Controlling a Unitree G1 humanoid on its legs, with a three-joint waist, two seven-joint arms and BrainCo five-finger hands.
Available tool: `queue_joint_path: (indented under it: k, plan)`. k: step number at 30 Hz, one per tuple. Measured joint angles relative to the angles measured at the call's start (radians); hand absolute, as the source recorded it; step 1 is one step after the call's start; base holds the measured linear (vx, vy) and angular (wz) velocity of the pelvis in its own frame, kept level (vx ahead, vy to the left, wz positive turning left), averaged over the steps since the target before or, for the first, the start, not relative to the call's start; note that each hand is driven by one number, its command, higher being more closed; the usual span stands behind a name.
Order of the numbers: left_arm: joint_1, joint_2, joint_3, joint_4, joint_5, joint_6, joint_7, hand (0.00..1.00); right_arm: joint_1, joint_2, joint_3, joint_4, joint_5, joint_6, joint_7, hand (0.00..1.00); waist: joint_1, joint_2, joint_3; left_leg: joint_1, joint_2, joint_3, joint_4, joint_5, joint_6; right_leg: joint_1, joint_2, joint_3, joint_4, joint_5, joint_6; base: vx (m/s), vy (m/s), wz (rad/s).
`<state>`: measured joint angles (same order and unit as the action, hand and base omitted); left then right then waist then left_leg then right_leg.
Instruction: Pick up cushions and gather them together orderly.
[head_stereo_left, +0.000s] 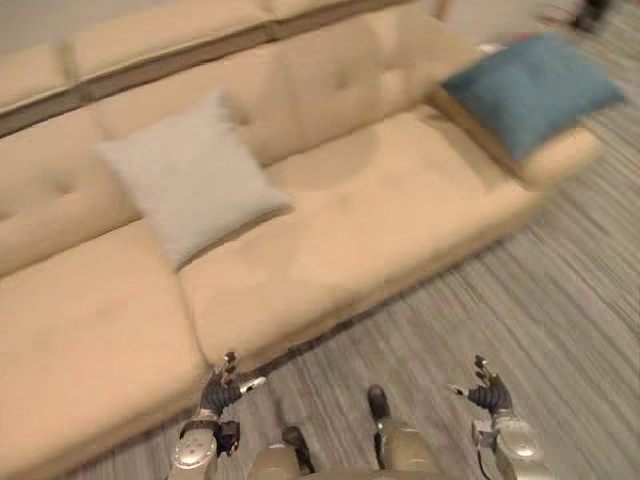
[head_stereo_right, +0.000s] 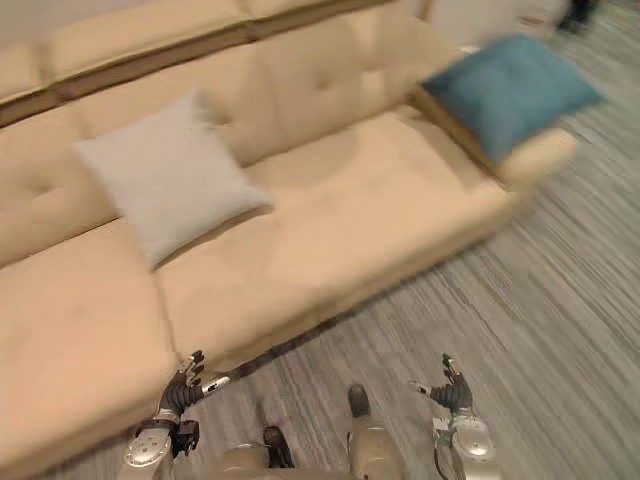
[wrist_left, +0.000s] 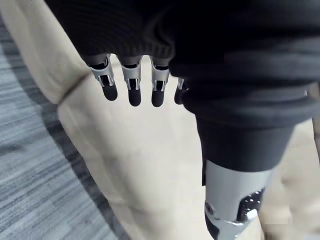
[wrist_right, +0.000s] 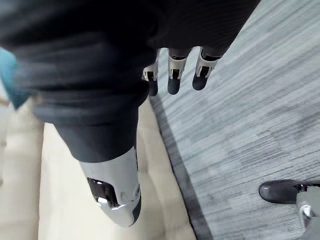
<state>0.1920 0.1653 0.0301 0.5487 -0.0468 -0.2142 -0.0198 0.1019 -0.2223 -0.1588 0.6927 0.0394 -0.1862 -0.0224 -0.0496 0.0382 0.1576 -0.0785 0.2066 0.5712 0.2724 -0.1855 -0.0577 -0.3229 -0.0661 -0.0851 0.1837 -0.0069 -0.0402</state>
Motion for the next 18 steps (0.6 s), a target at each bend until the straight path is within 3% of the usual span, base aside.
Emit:
queue_joint_path:
  k: [1, 2, 3, 5, 6, 8, 9, 10, 11, 12, 13, 14, 16, 18]
  plan:
    - [-0.016, -0.005, -0.007, -0.006, -0.001, 0.006, 0.0, 0.0, -0.006, 0.001, 0.008, 0.012, 0.0, 0.001, -0.001, 0.0, 0.003, 0.004, 0.002, 0.052, 0.027, 0.1, 0.016, -0.025, -0.013, 0.012, -0.066, -0.235, 0.037, -0.035, -0.049, -0.01, 0.018, -2.01]
    - [-0.015, -0.006, -0.013, -0.006, -0.001, 0.009, 0.0, 0.0, -0.011, 0.001, 0.013, 0.014, 0.0, 0.001, -0.002, 0.0, 0.005, 0.007, 0.003, 0.075, 0.037, 0.133, 0.021, -0.031, -0.019, 0.024, -0.09, -0.323, 0.051, -0.048, -0.063, 0.04, 0.006, -2.2]
    - [-0.018, -0.004, -0.024, -0.006, -0.001, 0.01, -0.001, 0.0, -0.022, 0.003, 0.028, 0.021, 0.0, 0.001, -0.002, 0.0, 0.008, 0.012, 0.001, 0.119, 0.055, 0.209, 0.021, -0.04, -0.03, 0.05, -0.138, -0.505, 0.089, -0.07, -0.084, 0.08, -0.078, -1.9]
    - [-0.027, -0.004, -0.028, -0.006, 0.0, 0.012, -0.001, 0.0, -0.047, 0.013, 0.042, 0.028, -0.002, 0.0, -0.004, 0.0, 0.008, 0.008, -0.005, 0.175, 0.065, 0.315, 0.014, -0.057, -0.06, 0.061, -0.185, -0.689, 0.144, -0.084, -0.073, 0.11, -0.147, -2.19]
    - [-0.038, -0.003, -0.028, -0.004, 0.0, 0.014, -0.001, 0.0, -0.055, 0.022, 0.041, 0.03, -0.002, 0.0, -0.007, 0.0, 0.009, 0.008, -0.005, 0.197, 0.074, 0.362, 0.026, -0.062, -0.076, 0.046, -0.173, -0.689, 0.157, -0.085, -0.058, 0.18, -0.249, -2.43]
    - [-0.056, -0.006, -0.028, 0.003, 0.0, 0.016, 0.0, 0.0, -0.059, 0.026, 0.048, 0.029, -0.003, 0.001, -0.019, 0.0, 0.009, 0.016, -0.003, 0.214, 0.135, 0.379, 0.148, -0.059, -0.079, 0.01, -0.105, -0.579, 0.166, -0.087, -0.059, 0.22, -0.246, -1.99]
    - [-0.064, -0.016, -0.031, 0.002, 0.0, 0.015, 0.0, 0.0, -0.055, 0.022, 0.059, 0.029, -0.003, 0.002, -0.022, 0.0, 0.009, 0.027, -0.004, 0.207, 0.194, 0.343, 0.263, -0.05, -0.065, 0.012, -0.059, -0.526, 0.159, -0.09, -0.06, 0.23, -0.156, -1.72]
    - [-0.068, -0.019, -0.037, 0.003, 0.0, 0.015, 0.001, 0.0, -0.056, 0.023, 0.072, 0.03, -0.003, 0.007, -0.023, 0.0, 0.013, 0.034, -0.001, 0.182, 0.249, 0.247, 0.407, -0.002, 0.013, 0.03, -0.011, -0.473, 0.148, -0.104, -0.081, 0.3, -0.148, -1.96]
    - [-0.069, -0.019, -0.047, 0.005, 0.0, 0.015, 0.001, 0.0, -0.057, 0.023, 0.086, 0.029, -0.003, 0.008, -0.027, 0.0, 0.011, 0.036, 0.0, 0.138, 0.262, 0.125, 0.521, 0.017, 0.053, 0.05, 0.029, -0.413, 0.126, -0.105, -0.085, 0.35, -0.121, -1.94]
    - [-0.07, -0.026, -0.066, 0.005, 0.0, 0.014, 0.002, 0.0, -0.062, 0.028, 0.104, 0.029, -0.003, 0.009, -0.033, 0.0, 0.012, 0.041, 0.006, 0.078, 0.222, -0.025, 0.605, -0.027, 0.013, 0.075, 0.055, -0.361, 0.108, -0.108, -0.088, 0.35, -0.053, -1.86]
    - [-0.071, -0.037, -0.078, 0.007, -0.001, 0.013, 0.002, 0.0, -0.064, 0.027, 0.109, 0.03, -0.003, 0.009, -0.042, 0.0, 0.018, 0.038, 0.011, 0.01, 0.148, -0.159, 0.657, -0.065, -0.005, 0.101, 0.072, -0.3, 0.095, -0.11, -0.092, 0.34, 0.011, -2.08]
    - [-0.065, -0.051, -0.084, 0.007, -0.001, 0.012, 0.003, 0.0, -0.062, 0.023, 0.111, 0.033, -0.003, 0.012, -0.042, 0.0, 0.038, 0.035, 0.015, -0.057, 0.074, -0.253, 0.656, -0.093, 0.007, 0.142, 0.085, -0.23, 0.077, -0.116, -0.085, 0.29, 0.052, -1.75]
    - [-0.056, -0.051, -0.1, 0.006, -0.002, 0.011, 0.019, 0.0, -0.059, 0.022, 0.128, 0.041, -0.003, 0.012, -0.043, 0.0, 0.057, 0.029, 0.029, -0.147, 0.009, -0.33, 0.593, -0.094, 0.01, 0.2, 0.086, -0.184, 0.053, -0.124, -0.072, 0.25, 0.093, -1.27]
    - [-0.054, -0.054, -0.109, -0.002, -0.002, 0.011, 0.027, 0.0, -0.065, 0.019, 0.136, 0.053, -0.003, 0.012, -0.044, 0.0, 0.071, 0.043, 0.042, -0.244, -0.037, -0.392, 0.463, -0.085, -0.004, 0.253, 0.085, -0.151, 0.024, -0.133, -0.056, 0.27, 0.155, -1.03]
